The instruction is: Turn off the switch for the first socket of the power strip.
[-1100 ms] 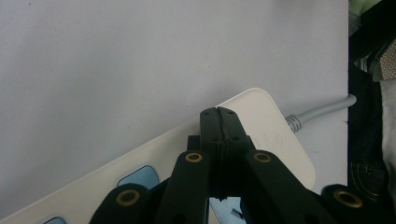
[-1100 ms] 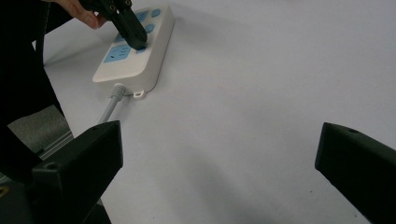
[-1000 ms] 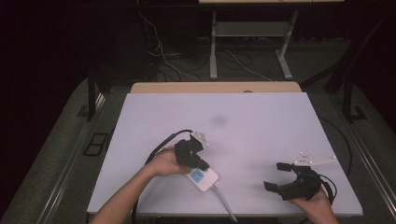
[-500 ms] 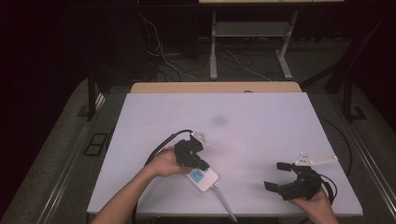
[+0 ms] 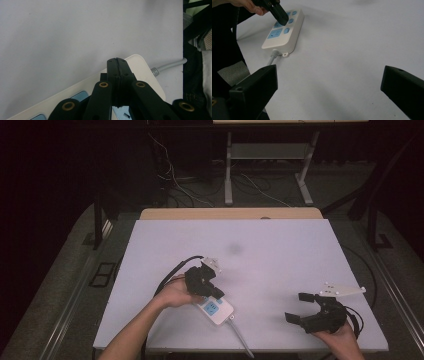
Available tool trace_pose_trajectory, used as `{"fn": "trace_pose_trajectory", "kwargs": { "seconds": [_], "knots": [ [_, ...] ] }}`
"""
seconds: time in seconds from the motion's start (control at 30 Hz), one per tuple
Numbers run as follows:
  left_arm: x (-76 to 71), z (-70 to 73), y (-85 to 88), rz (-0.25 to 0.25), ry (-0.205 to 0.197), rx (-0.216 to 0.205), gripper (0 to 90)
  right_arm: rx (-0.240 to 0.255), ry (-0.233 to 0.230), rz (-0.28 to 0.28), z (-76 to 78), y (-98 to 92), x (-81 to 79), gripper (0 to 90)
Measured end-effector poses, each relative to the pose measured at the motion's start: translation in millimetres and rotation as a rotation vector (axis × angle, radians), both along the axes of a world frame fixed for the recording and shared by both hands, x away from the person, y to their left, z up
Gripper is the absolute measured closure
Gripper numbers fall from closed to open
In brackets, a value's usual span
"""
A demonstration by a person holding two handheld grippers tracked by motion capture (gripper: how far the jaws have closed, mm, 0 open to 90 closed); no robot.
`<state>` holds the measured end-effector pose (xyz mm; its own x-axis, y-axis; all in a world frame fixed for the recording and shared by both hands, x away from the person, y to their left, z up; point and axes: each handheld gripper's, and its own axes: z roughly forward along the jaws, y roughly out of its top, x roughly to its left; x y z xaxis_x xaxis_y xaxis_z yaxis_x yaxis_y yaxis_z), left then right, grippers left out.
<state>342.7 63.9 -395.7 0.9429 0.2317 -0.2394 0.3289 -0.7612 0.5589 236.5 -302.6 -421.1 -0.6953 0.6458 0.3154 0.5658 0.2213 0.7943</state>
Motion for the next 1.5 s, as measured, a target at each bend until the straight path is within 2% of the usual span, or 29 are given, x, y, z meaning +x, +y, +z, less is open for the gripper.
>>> {"fn": "trace_pose_trajectory", "kwargs": {
  "seconds": [0.33,0.53,0.77,1.13,1.27,1.47,1.5],
  "knots": [
    [3.6,16.6,13.1,0.043,-0.038,-0.042,89.4,-0.005,0.003,0.005,-0.8,1.6,0.4,0.7],
    [5.2,20.6,22.5,0.069,-0.039,-0.068,89.4,-0.004,0.003,0.004,-0.8,1.3,0.3,0.7],
    [3.9,26.6,33.8,0.101,-0.063,-0.090,89.3,-0.007,0.002,0.006,-1.1,1.7,0.5,0.7],
    [-8.0,39.2,58.1,0.163,-0.106,-0.115,89.3,-0.008,0.004,0.012,-1.0,3.0,0.3,0.7],
    [-12.7,39.7,68.5,0.193,-0.114,-0.123,89.3,-0.008,0.006,0.016,-1.1,3.4,0.5,0.7],
    [-22.0,37.6,83.7,0.236,-0.120,-0.154,89.2,-0.006,0.007,0.018,-1.4,3.4,0.8,0.7],
    [-24.1,38.0,86.0,0.245,-0.121,-0.170,89.2,-0.006,0.007,0.018,-1.4,3.4,0.8,0.7]
  ]
}}
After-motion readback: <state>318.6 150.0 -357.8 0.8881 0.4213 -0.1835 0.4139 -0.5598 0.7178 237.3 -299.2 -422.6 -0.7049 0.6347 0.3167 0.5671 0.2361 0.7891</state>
